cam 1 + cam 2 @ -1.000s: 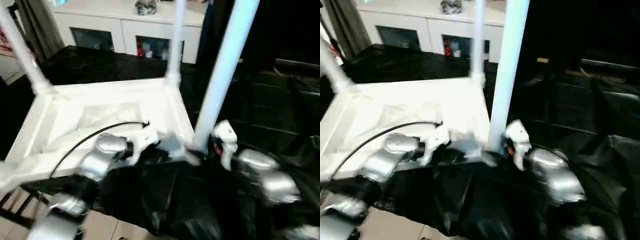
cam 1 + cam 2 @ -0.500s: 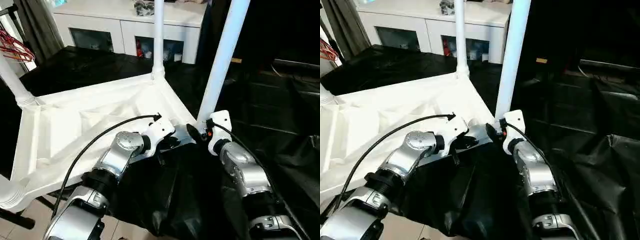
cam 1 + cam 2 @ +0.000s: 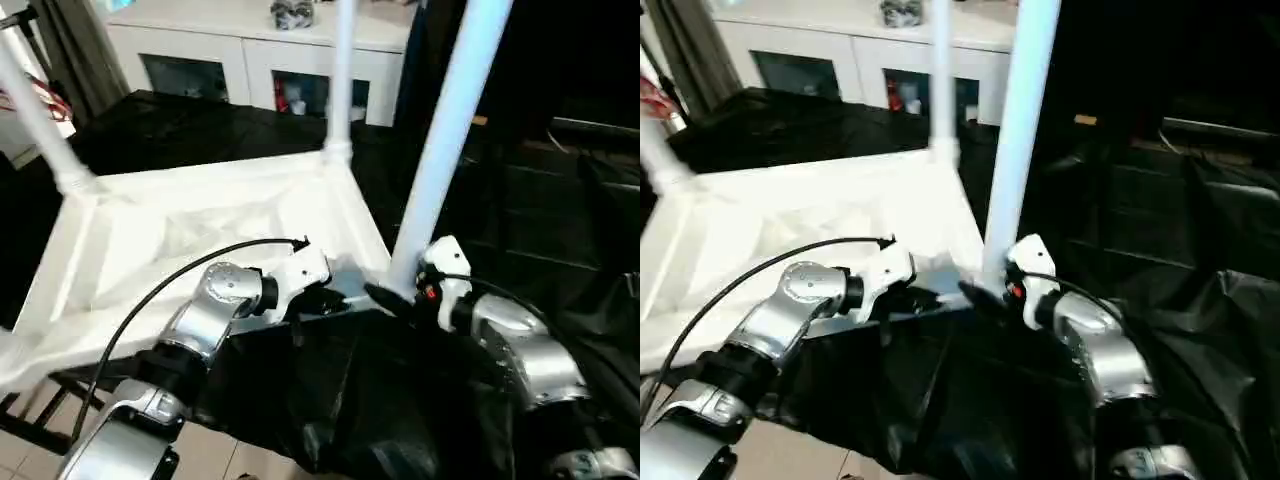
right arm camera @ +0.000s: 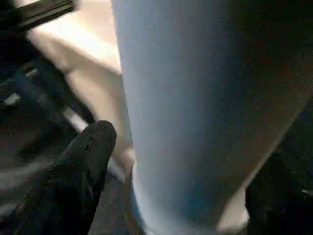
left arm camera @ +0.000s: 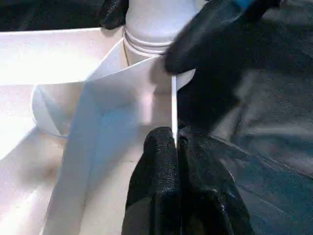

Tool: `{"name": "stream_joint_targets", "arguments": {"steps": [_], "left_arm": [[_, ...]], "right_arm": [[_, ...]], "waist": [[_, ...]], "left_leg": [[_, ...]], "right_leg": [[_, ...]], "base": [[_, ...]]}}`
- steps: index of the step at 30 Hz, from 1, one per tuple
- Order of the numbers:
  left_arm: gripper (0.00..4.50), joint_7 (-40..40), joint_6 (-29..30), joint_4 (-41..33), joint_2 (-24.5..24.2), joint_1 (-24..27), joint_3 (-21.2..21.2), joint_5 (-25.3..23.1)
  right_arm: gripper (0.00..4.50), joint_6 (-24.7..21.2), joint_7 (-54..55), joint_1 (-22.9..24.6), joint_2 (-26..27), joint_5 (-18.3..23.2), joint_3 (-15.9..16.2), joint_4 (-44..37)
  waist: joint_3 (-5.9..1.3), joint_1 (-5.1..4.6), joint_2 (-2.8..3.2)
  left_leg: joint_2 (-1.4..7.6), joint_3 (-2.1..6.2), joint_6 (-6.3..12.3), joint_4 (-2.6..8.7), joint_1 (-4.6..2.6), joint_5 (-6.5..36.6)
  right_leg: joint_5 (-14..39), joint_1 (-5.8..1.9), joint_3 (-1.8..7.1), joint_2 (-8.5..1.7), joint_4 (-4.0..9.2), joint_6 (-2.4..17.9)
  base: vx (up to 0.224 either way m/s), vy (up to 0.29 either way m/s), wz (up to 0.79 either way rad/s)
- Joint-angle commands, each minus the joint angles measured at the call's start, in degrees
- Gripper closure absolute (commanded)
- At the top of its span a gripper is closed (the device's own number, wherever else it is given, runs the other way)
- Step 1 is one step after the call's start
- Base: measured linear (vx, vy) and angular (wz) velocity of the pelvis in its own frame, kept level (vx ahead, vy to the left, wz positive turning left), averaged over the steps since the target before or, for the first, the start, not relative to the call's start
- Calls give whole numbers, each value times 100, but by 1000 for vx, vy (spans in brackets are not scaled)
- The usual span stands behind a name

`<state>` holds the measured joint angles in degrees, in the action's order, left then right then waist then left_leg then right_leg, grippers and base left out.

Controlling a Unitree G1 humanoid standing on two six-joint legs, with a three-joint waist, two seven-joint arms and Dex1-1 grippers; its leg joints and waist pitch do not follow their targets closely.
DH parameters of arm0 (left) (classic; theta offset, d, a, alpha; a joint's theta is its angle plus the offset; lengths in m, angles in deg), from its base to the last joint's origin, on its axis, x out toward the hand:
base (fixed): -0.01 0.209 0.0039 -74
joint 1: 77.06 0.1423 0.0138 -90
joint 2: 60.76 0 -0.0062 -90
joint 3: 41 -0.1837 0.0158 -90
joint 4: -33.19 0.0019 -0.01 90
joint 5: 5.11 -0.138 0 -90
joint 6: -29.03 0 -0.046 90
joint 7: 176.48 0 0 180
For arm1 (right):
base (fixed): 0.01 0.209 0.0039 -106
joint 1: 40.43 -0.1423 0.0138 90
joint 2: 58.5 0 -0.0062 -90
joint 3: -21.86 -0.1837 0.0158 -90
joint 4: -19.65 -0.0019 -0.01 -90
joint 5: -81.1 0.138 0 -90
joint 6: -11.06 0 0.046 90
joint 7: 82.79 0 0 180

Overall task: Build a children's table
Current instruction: Rotate leg to tighten

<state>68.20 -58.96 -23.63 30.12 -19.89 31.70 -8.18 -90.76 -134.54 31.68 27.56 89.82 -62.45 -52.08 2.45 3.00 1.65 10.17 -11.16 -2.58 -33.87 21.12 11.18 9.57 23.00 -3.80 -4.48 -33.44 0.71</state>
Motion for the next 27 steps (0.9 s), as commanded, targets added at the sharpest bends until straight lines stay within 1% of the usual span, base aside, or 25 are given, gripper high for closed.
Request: {"name": "stream_joint_targets", "arguments": {"steps": [1, 2, 4, 5, 7, 8, 10, 15, 17, 18, 19, 20, 21, 22, 23, 24, 25, 26, 27], "left_arm": [[450, 169, -143, -275, 35, -21, -5, 249], [450, 279, -130, -301, -17, -10, -10, 279], [450, 415, -107, -326, -79, 0, -14, 319], [450, 613, -45, -351, -153, 3, -15, 367], [450, 746, 17, -373, -205, 6, -27, 404], [450, 788, 44, -379, -221, 8, -34, 418], [450, 904, 124, -402, -264, 20, -48, 446], [450, 853, 190, -434, -220, 51, -1, 492], [450, 726, 282, -465, -129, 62, 49, 527], [450, 655, 297, -462, -89, 57, 71, 532], [450, 472, 393, -440, 2, 29, 121, 535], [450, 472, 393, -440, 2, 29, 121, 535], [450, 215, 455, -388, 108, -22, 162, 506], [450, 71, 445, -345, 185, -54, 190, 495], [450, -128, 442, -276, 288, -105, 210, 456], [450, -128, 442, -276, 288, -105, 210, 456], [450, -128, 442, -276, 288, -105, 210, 456], [450, -656, 422, -102, 530, -230, 231, 304], [450, -753, 426, -68, 576, -254, 235, 278]], "right_arm": [[99, -15, -515, 51, -91, 137, 292, -205], [107, -31, -638, 75, -169, 156, 325, -251], [131, -64, -767, 97, -245, 178, 355, -300], [138, -66, -924, 114, -328, 172, 407, -357], [151, -79, -1020, 125, -388, 149, 463, -376], [151, -72, -1037, 127, -401, 135, 480, -373], [176, -43, -1092, 134, -437, 94, 537, -353], [185, -25, -1056, 157, -371, 108, 553, -329], [186, -57, -965, 228, -298, 135, 534, -378], [187, -69, -878, 248, -254, 140, 506, -385], [187, -95, -664, 273, -151, 145, 432, -379], [187, -95, -664, 273, -151, 145, 432, -379], [187, -52, -444, 291, -34, 152, 369, -357], [187, -54, -190, 274, 64, 92, 324, -290], [187, -31, 218, 224, 220, -34, 270, -146], [187, -31, 218, 224, 220, -34, 270, -146], [187, -31, 218, 224, 220, -34, 270, -146], [187, 34, 1028, 113, 597, -256, 140, 163], [188, 36, 1182, 89, 673, -292, 115, 224]], "waist": [[-343, 17, -78], [-345, 26, -91], [-345, 46, -83], [-346, 50, -98], [-342, 59, -93], [-342, 61, -91], [-343, 62, -86], [-345, 56, -87], [-346, 57, -65], [-346, 57, -65], [-346, 61, -63], [-347, 61, -68], [-340, 56, -69], [-330, 48, -56], [-329, 29, -69], [-329, 29, -69], [-329, 17, -78], [-323, 12, -60], [-306, -15, -52]], "left_leg": [[338, 128, 502, 386, -64, 982], [333, 120, 514, 376, -62, 940], [337, 118, 535, 375, -60, 880], [331, 114, 547, 371, -59, 873], [334, 112, 543, 370, -59, 877], [336, 115, 526, 372, -62, 899], [340, 119, 496, 376, -63, 906], [329, 119, 474, 373, -59, 904], [329, 121, 466, 373, -58, 899], [329, 121, 466, 373, -58, 899], [332, 121, 460, 374, -73, 923], [328, 121, 452, 375, -66, 923], [328, 129, 424, 385, -66, 976], [326, 131, 377, 390, -79, 1065], [315, 135, 325, 394, -75, 1112], [315, 135, 325, 394, -75, 1112], [302, 141, 280, 395, -78, 1160], [303, 143, 290, 398, -70, 1147], [301, 128, 262, 405, -78, 1211]], "right_leg": [[1288, -288, 260, -419, 349, 1311], [1236, -287, 261, -418, 344, 1331], [1198, -286, 260, -415, 332, 1336], [1215, -285, 256, -413, 332, 1335], [1260, -278, 255, -416, 334, 1337], [1303, -274, 255, -417, 336, 1329], [1306, -274, 258, -419, 332, 1332], [1253, -282, 259, -419, 334, 1347], [1229, -287, 260, -418, 335, 1346], [1229, -287, 260, -418, 335, 1346], [1215, -274, 260, -413, 345, 1357], [1225, -282, 261, -416, 344, 1354], [1335, -281, 257, -421, 355, 1334], [1487, -266, 258, -422, 378, 1303], [1619, -269, 257, -424, 396, 1256], [1619, -269, 257, -424, 396, 1256], [1788, -277, 252, -427, 416, 1178], [1815, -264, 257, -420, 420, 1137], [1888, -225, 262, -406, 443, 1128]], "base": [[0, 0, 0], [0, 0, 0], [0, 0, 0], [0, 0, 0], [0, 0, 0], [0, 0, 0], [0, 0, 0], [0, 0, 0], [0, 0, 0], [0, 0, 0], [0, 0, 0], [0, 0, 0], [0, 0, 0], [0, 0, 0], [0, 0, 0], [0, 0, 0], [0, 0, 0], [0, 0, 0], [0, 0, 0]]}}
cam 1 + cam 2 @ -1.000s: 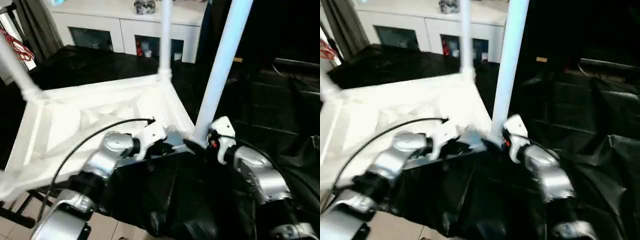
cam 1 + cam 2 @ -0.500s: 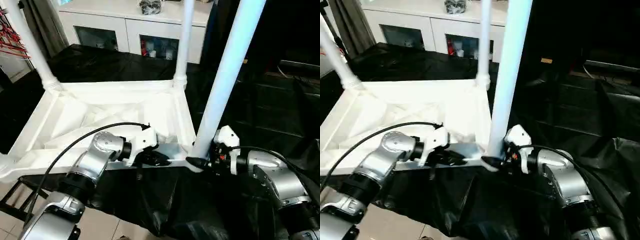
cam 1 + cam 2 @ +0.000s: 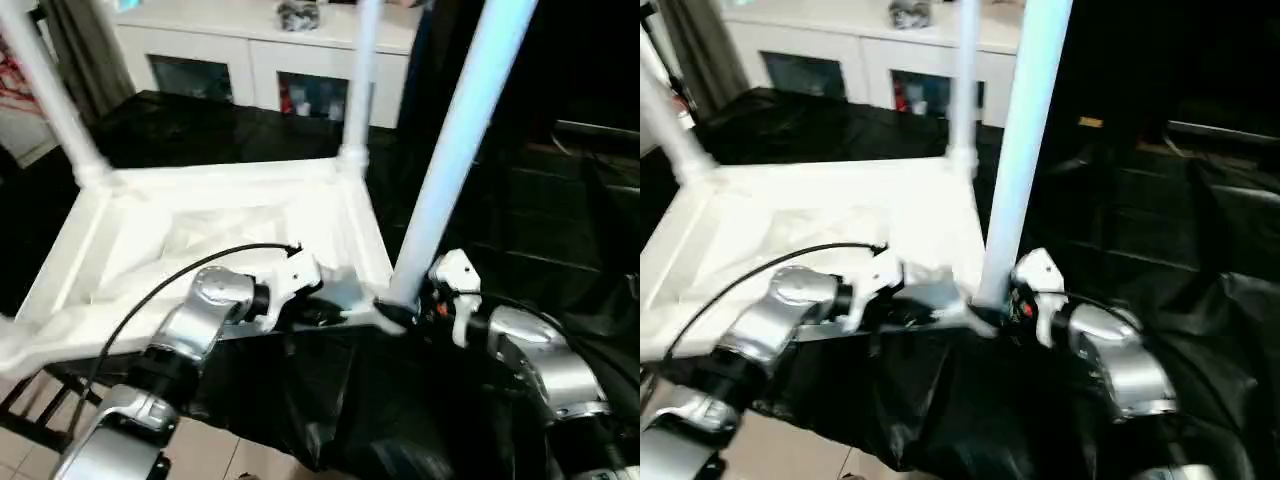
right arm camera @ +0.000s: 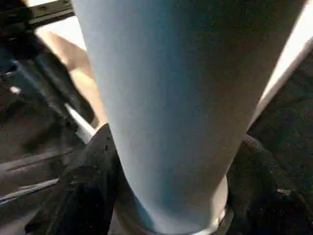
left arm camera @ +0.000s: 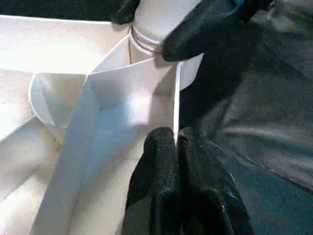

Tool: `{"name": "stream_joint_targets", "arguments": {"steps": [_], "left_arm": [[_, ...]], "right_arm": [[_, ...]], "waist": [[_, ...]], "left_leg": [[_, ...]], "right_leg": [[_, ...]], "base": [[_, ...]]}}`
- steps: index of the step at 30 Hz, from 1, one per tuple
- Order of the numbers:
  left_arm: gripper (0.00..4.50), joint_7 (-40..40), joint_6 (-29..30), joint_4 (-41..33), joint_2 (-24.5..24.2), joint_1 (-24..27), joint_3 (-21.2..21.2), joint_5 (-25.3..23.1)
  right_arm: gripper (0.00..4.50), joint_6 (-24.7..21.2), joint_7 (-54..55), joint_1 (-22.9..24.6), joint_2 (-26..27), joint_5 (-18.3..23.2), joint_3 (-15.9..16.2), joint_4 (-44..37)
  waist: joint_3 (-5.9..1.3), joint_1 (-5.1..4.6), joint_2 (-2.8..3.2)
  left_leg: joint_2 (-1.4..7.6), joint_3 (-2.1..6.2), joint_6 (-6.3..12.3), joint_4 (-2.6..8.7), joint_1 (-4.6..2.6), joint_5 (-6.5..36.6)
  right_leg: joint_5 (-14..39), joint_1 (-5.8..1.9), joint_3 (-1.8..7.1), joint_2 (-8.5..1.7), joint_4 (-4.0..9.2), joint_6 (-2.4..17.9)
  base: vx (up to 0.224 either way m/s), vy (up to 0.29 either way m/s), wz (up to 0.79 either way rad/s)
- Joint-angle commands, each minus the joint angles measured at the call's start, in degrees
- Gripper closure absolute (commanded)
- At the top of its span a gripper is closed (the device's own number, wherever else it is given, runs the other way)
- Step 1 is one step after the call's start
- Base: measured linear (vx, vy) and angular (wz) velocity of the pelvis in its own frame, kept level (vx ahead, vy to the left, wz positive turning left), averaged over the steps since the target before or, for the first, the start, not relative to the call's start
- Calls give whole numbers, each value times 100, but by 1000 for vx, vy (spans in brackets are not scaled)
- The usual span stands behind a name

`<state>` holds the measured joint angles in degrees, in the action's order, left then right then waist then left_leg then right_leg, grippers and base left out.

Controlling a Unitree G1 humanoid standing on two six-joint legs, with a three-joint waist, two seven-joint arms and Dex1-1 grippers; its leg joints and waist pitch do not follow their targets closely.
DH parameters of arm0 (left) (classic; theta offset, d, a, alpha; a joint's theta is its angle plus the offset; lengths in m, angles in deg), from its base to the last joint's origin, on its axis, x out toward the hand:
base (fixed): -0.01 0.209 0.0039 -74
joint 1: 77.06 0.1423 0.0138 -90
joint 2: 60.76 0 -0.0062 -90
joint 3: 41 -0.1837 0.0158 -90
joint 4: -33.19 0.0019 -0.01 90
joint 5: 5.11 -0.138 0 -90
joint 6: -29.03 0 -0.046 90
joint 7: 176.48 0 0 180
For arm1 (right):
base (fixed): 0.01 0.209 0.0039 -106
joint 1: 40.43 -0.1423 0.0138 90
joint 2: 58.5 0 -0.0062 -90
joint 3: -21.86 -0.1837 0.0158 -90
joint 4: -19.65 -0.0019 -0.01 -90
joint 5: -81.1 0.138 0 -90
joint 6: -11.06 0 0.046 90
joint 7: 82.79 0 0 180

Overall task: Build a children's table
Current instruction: Rotate leg to tighten

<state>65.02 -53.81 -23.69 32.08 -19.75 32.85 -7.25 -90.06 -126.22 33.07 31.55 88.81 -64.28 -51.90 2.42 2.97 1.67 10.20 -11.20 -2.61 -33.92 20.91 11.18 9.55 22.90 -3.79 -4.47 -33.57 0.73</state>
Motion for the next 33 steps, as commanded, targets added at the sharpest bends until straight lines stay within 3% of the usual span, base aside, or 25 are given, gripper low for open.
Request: {"name": "stream_joint_targets", "arguments": {"steps": [1, 4, 8, 10, 12, 13, 18, 23, 28, 33], "left_arm": [[450, -797, -55, 76, 537, -359, 137, 87], [450, -1563, 99, 379, 936, -555, 146, -71], [450, -1818, 95, 519, 1103, -633, 124, -168], [450, -1752, 66, 495, 1097, -623, 105, -176], [450, -1665, 21, 466, 1083, -604, 105, -156], [450, -1582, -12, 427, 1047, -583, 96, -140], [450, -1094, -248, 264, 837, -466, 57, -56], [450, -458, -362, 49, 493, -340, 33, 94], [450, 87, -500, 36, 146, -292, -29, 96], [450, 464, -490, -22, -55, -252, -46, 155]], "right_arm": [[188, -38, 830, -137, 517, -297, 234, 405], [188, -95, 1799, -367, 1158, -484, 225, 749], [188, 104, 1978, -525, 1425, -696, 473, 876], [188, 99, 1872, -541, 1475, -578, 430, 867], [132, 95, 1750, -549, 1504, -453, 331, 867], [132, 45, 1632, -546, 1490, -361, 271, 830], [88, -74, 1205, -498, 1142, -209, 155, 601], [39, -188, 248, -284, 285, -88, 248, 152], [39, -208, -760, -72, -335, 171, 220, -278], [78, -216, -1266, -49, -619, 350, 187, -375]], "waist": [[-311, -31, -72], [-311, -85, -61], [-335, -94, -54], [-339, -87, -49], [-340, -87, -49], [-337, -89, -44], [-338, -86, -35], [-354, -73, -27], [-343, -31, -43], [-351, -8, -41]], "left_leg": [[272, 156, 179, 414, -66, 1325], [272, 150, 132, 415, -69, 1268], [261, 147, 254, 401, -50, 1155], [264, 150, 320, 402, -33, 1107], [267, 147, 363, 400, -37, 1101], [270, 148, 377, 402, -36, 1126], [275, 152, 409, 406, -32, 1144], [283, 141, 527, 380, -19, 1001], [304, 140, 595, 379, -14, 1005], [318, 139, 546, 377, -28, 1002]], "right_leg": [[2148, -239, 236, -414, 470, 1056], [2049, -219, 253, -403, 473, 1055], [1817, -242, 254, -406, 461, 1048], [1713, -263, 254, -411, 444, 1066], [1663, -261, 253, -411, 442, 1090], [1681, -260, 252, -409, 443, 1096], [1653, -270, 252, -408, 443, 1101], [1274, -293, 250, -405, 397, 1232], [1347, -297, 251, -411, 394, 1255], [1316, -290, 246, -421, 379, 1321]], "base": [[0, 0, 0], [0, 0, 0], [0, 0, 0], [0, 0, 0], [0, 0, 0], [0, 0, 0], [0, 0, 0], [0, 0, 0], [0, 0, 0], [0, 0, 0]]}}
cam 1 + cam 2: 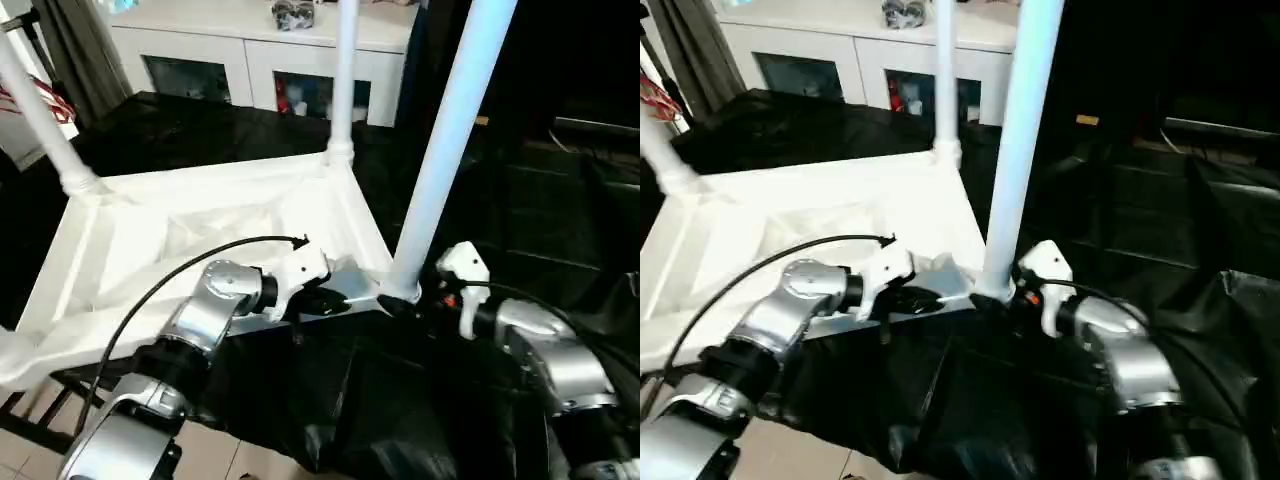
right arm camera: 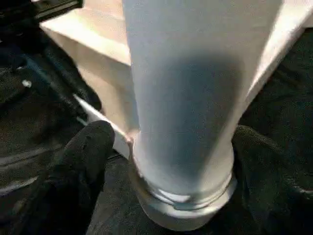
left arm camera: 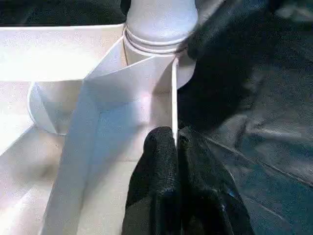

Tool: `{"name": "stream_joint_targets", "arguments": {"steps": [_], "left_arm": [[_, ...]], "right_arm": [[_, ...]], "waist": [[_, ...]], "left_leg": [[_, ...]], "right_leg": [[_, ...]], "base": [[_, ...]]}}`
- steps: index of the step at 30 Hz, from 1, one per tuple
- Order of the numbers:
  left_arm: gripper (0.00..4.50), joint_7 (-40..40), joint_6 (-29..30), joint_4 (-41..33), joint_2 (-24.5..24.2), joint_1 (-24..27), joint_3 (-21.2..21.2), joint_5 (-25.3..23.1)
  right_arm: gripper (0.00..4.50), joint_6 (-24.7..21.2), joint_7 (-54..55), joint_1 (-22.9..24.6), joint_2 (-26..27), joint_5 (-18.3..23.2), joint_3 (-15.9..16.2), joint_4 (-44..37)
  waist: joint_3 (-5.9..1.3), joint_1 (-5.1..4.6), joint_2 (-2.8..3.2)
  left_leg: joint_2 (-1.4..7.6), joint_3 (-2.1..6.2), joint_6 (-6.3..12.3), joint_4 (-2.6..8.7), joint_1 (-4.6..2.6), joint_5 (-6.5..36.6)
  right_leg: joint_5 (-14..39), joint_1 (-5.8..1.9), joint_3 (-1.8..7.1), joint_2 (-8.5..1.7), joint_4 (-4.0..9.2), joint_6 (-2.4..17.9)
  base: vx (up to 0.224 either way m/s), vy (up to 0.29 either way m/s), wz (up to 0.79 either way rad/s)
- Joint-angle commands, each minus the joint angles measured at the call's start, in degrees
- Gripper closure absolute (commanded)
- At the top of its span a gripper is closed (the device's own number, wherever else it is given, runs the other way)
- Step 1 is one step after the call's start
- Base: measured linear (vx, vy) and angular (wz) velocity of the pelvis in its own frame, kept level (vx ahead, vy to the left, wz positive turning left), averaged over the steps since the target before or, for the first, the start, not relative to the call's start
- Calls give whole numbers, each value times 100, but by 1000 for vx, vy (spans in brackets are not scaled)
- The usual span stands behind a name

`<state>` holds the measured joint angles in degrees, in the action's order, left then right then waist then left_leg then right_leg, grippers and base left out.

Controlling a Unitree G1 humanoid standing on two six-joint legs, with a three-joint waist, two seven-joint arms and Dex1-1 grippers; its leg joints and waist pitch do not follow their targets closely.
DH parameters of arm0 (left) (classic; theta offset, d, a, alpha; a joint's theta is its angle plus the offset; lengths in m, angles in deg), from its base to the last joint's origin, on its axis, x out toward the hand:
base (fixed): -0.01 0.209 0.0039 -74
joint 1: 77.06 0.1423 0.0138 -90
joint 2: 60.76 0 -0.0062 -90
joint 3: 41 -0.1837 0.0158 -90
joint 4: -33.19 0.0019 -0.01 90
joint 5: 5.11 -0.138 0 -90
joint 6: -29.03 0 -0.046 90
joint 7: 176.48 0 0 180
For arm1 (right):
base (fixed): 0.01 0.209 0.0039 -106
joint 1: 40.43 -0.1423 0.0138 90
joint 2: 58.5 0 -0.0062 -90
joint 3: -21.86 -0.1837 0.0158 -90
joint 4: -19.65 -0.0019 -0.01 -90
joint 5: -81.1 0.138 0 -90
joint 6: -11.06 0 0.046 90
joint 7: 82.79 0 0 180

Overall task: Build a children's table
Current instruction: Rotate leg to tighten

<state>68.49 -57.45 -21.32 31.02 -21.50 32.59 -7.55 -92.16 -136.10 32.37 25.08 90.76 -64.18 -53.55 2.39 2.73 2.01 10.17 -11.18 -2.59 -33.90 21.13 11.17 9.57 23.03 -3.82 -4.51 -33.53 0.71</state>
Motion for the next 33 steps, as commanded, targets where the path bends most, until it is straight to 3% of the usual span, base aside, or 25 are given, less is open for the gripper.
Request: {"name": "stream_joint_targets", "arguments": {"steps": [1, 4, 17, 18, 21, 25, 27, 31, 33], "left_arm": [[450, 228, -109, -307, 3, -59, -35, 212], [450, 481, -89, -403, -110, -21, -77, 257], [450, 661, -70, -473, -187, 47, -145, 237], [450, 657, -69, -476, -195, 50, -141, 238], [450, 636, -48, -506, -215, 73, -128, 241], [450, 81, -10, -272, -21, -37, 8, 160], [450, -251, 2, -116, 116, -145, 79, 120], [450, -1408, 136, 455, 605, -572, 194, -109], [450, -1858, 219, 651, 784, -724, 262, -155]], "right_arm": [[100, -24, -383, 18, -28, 187, 193, -236], [106, -78, -644, -5, -177, 204, 290, -278], [210, -9, -870, -85, -244, 150, 458, -150], [217, -3, -880, -78, -245, 149, 467, -144], [229, -12, -895, -62, -231, 160, 488, -123], [244, -86, -612, 60, -17, 174, 461, -103], [245, -116, -392, 128, 123, 167, 441, -76], [246, -18, 1044, 191, 828, -159, 280, 357], [247, -1, 1547, 153, 1076, -284, 240, 522]], "waist": [[-344, 37, -68], [-351, 71, -69], [-348, 110, -74], [-346, 108, -124], [-342, 116, -95], [-343, 105, -86], [-333, 105, -110], [-303, 80, -108], [-293, 51, -121]], "left_leg": [[318, 130, 563, 373, -50, 959], [334, 124, 582, 368, -54, 884], [331, 123, 507, 370, -62, 911], [329, 117, 515, 371, -56, 915], [328, 126, 499, 374, -58, 911], [327, 123, 480, 372, -59, 952], [321, 120, 436, 379, -76, 1017], [287, 133, 224, 404, -120, 1317], [278, 154, 161, 424, -105, 1396]], "right_leg": [[1259, -295, 247, -409, 372, 1347], [1121, -290, 246, -404, 346, 1388], [1219, -284, 248, -412, 353, 1356], [1242, -287, 248, -412, 358, 1346], [1324, -284, 249, -417, 361, 1317], [1328, -273, 253, -416, 367, 1314], [1453, -262, 256, -409, 395, 1285], [2233, -218, 248, -421, 493, 1034], [2438, -235, 236, -416, 518, 931]], "base": [[0, 0, 0], [0, 0, 0], [0, 0, 0], [0, 0, 0], [0, 0, 0], [0, 0, 0], [0, 0, 0], [0, 0, 0], [0, 0, 0]]}}
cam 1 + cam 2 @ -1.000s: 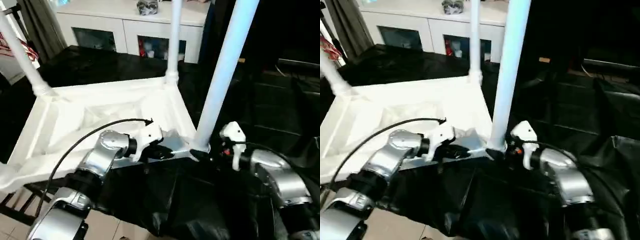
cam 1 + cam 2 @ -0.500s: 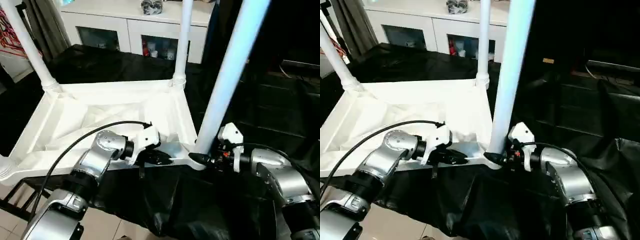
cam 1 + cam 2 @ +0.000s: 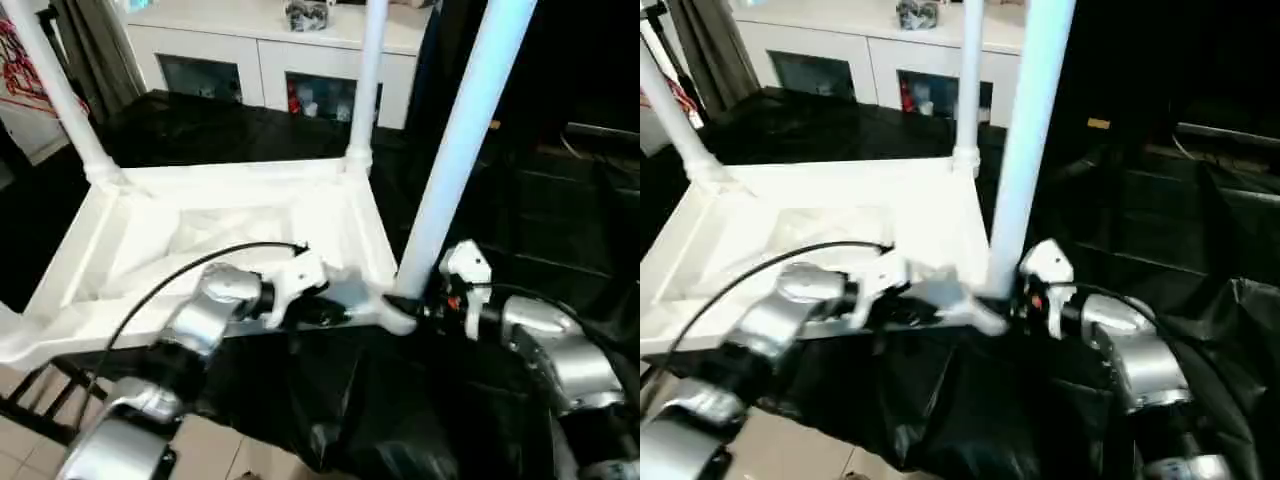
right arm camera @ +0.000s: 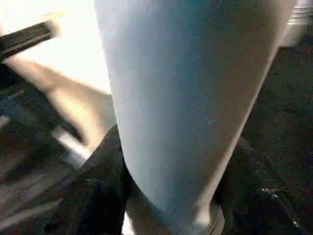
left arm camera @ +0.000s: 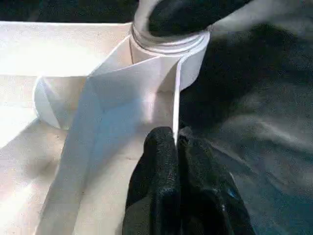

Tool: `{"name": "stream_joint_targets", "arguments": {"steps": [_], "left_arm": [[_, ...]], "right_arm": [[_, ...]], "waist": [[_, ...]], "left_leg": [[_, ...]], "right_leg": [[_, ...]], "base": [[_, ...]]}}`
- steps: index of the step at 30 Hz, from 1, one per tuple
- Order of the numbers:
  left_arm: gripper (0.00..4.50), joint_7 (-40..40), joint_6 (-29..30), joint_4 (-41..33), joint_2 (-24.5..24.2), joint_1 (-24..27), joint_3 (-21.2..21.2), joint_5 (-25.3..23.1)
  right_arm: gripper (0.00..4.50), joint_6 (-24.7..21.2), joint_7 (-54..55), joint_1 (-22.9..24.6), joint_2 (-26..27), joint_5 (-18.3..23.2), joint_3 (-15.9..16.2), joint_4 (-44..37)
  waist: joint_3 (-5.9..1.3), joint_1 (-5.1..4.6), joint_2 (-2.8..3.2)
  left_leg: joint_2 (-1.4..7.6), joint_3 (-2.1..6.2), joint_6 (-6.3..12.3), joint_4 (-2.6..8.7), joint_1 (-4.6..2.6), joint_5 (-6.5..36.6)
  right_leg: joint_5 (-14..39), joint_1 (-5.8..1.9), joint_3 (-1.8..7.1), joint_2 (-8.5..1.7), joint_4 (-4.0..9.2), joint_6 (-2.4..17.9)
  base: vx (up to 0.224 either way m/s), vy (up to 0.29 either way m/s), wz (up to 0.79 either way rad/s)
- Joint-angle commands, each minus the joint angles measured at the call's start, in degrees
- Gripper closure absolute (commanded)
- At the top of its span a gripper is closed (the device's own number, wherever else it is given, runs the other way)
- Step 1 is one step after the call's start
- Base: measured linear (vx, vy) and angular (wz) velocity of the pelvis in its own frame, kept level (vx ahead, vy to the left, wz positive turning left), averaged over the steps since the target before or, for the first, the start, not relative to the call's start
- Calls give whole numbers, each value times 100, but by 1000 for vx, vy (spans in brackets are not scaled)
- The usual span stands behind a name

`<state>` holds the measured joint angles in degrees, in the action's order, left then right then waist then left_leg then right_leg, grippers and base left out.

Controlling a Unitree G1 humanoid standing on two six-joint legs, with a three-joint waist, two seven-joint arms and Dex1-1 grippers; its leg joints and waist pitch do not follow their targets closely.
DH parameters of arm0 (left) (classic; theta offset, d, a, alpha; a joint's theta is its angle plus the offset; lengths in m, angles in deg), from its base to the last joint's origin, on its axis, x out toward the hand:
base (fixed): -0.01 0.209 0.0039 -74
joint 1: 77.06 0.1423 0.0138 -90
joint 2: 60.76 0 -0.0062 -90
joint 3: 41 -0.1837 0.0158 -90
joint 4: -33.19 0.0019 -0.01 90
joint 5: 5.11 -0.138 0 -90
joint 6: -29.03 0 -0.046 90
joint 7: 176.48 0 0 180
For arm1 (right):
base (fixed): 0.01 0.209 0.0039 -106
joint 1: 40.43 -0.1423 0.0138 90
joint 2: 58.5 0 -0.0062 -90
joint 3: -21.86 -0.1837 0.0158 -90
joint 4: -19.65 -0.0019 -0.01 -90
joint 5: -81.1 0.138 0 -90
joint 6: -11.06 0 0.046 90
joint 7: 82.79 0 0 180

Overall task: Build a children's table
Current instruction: Rotate leg to tighten

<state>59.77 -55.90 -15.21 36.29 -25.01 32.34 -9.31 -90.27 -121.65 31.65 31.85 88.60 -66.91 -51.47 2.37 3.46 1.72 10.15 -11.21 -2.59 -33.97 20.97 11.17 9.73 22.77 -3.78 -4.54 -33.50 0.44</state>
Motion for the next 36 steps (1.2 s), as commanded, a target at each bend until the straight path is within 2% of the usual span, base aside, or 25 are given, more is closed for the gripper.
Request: {"name": "stream_joint_targets", "arguments": {"steps": [1, 3, 4, 5, 7, 9, 10, 12, 13, 14, 15, 16, 18, 20, 24, 25, 26, 30, 31, 32, 36], "left_arm": [[450, -1139, 99, 109, 328, -427, 314, 14], [450, -1498, 148, 257, 475, -538, 367, -14], [450, -1652, 171, 328, 565, -591, 392, -14], [450, -1862, 187, 422, 704, -656, 405, -30], [450, -2021, 189, 503, 889, -707, 391, -43], [450, -2004, 150, 532, 950, -712, 368, -58], [450, -1844, 32, 525, 927, -676, 314, -81], [450, -1752, -13, 516, 907, -655, 289, -82], [450, -1607, -83, 468, 845, -605, 257, -61], [450, -1398, -116, 392, 745, -531, 221, -33], [450, -1363, -124, 381, 728, -519, 216, -29], [450, -1268, -151, 352, 673, -484, 194, -30], [450, -1012, -210, 246, 523, -386, 174, -7], [450, -676, -289, 67, 346, -253, 157, 45], [450, -92, -410, -219, 131, -66, 88, 175], [450, 240, -404, -418, 1, 45, 68, 278], [450, 361, -409, -479, -56, 82, 43, 301], [450, 699, -437, -619, -274, 188, -28, 318], [450, 812, -447, -676, -347, 229, -29, 326], [450, 838, -448, -687, -364, 237, -28, 328], [450, 1164, -416, -880, -560, 364, -68, 363]], "right_arm": [[247, -183, 285, 209, 497, -110, 496, 374], [250, -191, 710, 139, 724, -203, 451, 509], [250, -222, 966, 66, 866, -247, 419, 606], [250, -302, 1263, -80, 1094, -265, 382, 750], [250, -357, 1501, -290, 1383, -256, 365, 881], [250, -292, 1509, -365, 1453, -313, 401, 898], [195, -232, 1388, -365, 1439, -290, 390, 843], [176, -242, 1334, -361, 1437, -236, 355, 816], [176, -278, 1217, -335, 1383, -155, 335, 757], [152, -310, 1059, -297, 1274, -104, 327, 678], [152, -313, 1033, -291, 1255, -100, 326, 665], [136, -327, 944, -275, 1200, -91, 327, 631], [127, -314, 711, -259, 1000, -128, 370, 567], [111, -342, 307, -213, 718, -103, 435, 432], [111, -444, -199, -177, 399, 34, 444, 261], [111, -463, -523, -170, 170, 74, 474, 191], [111, -440, -662, -161, 69, 89, 491, 166], [111, -279, -1191, -116, -289, 69, 549, 116], [111, -267, -1425, -91, -406, 98, 556, 70], [133, -271, -1478, -85, -433, 108, 558, 57], [158, -321, -1923, -6, -685, 221, 631, -111]], "waist": [[-288, -25, -75], [-286, -36, -75], [-279, -45, -74], [-282, -61, -8], [-296, -94, -38], [-292, -94, -35], [-293, -93, -6], [-303, -104, -28], [-307, -114, -29], [-312, -113, -24], [-319, -117, -27], [-313, -139, -28], [-322, -140, -33], [-321, -137, -45], [-329, -124, -38], [-338, -110, -35], [-357, -112, -53], [-356, -82, -45], [-353, -67, -49], [-347, -48, -42], [-337, 9, -74]], "left_leg": [[284, 159, 131, 430, -119, 1501], [273, 174, 149, 436, -103, 1559], [274, 172, 152, 441, -119, 1627], [277, 183, 112, 454, -115, 1648], [272, 204, 61, 470, -102, 1703], [279, 191, 112, 466, -108, 1709], [277, 191, 137, 469, -110, 1731], [276, 184, 184, 470, -98, 1707], [280, 190, 207, 476, -76, 1645], [283, 196, 225, 477, -64, 1609], [285, 187, 266, 469, -69, 1586], [288, 191, 284, 476, -42, 1534], [287, 178, 326, 458, -56, 1521], [288, 174, 387, 449, -32, 1375], [306, 173, 498, 443, -8, 1186], [321, 170, 490, 435, -36, 1143], [322, 154, 519, 414, -33, 993], [330, 136, 608, 400, -24, 855], [340, 133, 605, 404, -36, 906], [343, 126, 605, 402, -39, 935], [358, 120, 550, 412, -48, 997]], "right_leg": [[2555, -181, 234, -423, 537, 918], [2651, -200, 224, -426, 553, 865], [2723, -173, 222, -420, 580, 827], [2668, -170, 224, -416, 571, 835], [2638, -202, 200, -419, 568, 829], [2485, -193, 217, -417, 577, 850], [2394, -196, 223, -416, 570, 872], [2234, -210, 229, -419, 555, 922], [2103, -230, 229, -426, 531, 969], [2037, -247, 227, -430, 523, 981], [1915, -241, 233, -427, 511, 1022], [1822, -261, 231, -428, 490, 1063], [1801, -264, 231, -433, 488, 1115], [1735, -288, 230, -439, 480, 1151], [1667, -299, 231, -449, 454, 1173], [1593, -286, 229, -447, 447, 1216], [1285, -283, 241, -433, 402, 1311], [902, -281, 233, -422, 347, 1476], [929, -279, 229, -421, 348, 1487], [964, -277, 230, -419, 352, 1481], [1143, -274, 241, -431, 357, 1414]], "base": [[0, 0, 0], [0, 0, 0], [0, 0, 0], [0, 0, 0], [0, 0, 0], [0, 0, 0], [0, 0, 0], [0, 0, 0], [0, 0, 0], [0, 0, 0], [0, 0, 0], [0, 0, 0], [0, 0, 0], [0, 0, 0], [0, 0, 0], [0, 0, 0], [0, 0, 0], [0, 0, 0], [0, 0, 0], [0, 0, 0], [0, 0, 0]]}}
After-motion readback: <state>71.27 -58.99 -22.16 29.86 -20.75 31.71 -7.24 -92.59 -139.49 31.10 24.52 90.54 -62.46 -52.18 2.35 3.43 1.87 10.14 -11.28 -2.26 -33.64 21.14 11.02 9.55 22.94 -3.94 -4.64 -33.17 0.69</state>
